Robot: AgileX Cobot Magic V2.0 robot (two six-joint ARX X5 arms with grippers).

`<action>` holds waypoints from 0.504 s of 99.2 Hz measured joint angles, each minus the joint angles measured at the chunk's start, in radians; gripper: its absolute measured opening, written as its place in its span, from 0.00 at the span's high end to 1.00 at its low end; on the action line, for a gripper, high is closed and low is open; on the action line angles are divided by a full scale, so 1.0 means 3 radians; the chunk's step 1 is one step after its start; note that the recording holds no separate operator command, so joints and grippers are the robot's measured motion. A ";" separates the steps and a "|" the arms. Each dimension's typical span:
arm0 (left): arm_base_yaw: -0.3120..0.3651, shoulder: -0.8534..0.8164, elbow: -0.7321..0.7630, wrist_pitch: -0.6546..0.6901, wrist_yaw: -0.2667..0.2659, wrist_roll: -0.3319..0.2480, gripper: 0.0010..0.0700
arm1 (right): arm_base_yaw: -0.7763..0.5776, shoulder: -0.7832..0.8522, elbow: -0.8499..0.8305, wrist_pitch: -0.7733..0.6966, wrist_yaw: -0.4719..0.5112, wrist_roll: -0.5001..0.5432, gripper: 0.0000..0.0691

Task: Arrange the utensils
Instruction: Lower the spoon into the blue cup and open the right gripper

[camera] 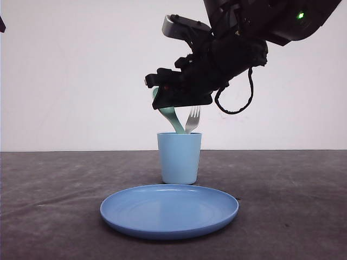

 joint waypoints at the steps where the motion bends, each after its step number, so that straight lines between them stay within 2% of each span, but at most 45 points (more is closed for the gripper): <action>1: 0.0000 0.0000 0.0000 0.0000 0.0000 0.0000 0.55 | 0.0000 0.0004 0.0000 -0.0003 0.0000 0.0000 0.73; 32: 0.0000 0.0000 0.0000 -0.0003 0.0000 0.0000 0.55 | 0.0000 0.0071 0.0001 -0.0112 0.0000 -0.0001 0.73; 50: 0.0000 0.0000 0.0000 -0.0003 0.0000 0.0000 0.55 | 0.0000 0.0071 0.0001 -0.0120 0.0000 -0.0001 0.60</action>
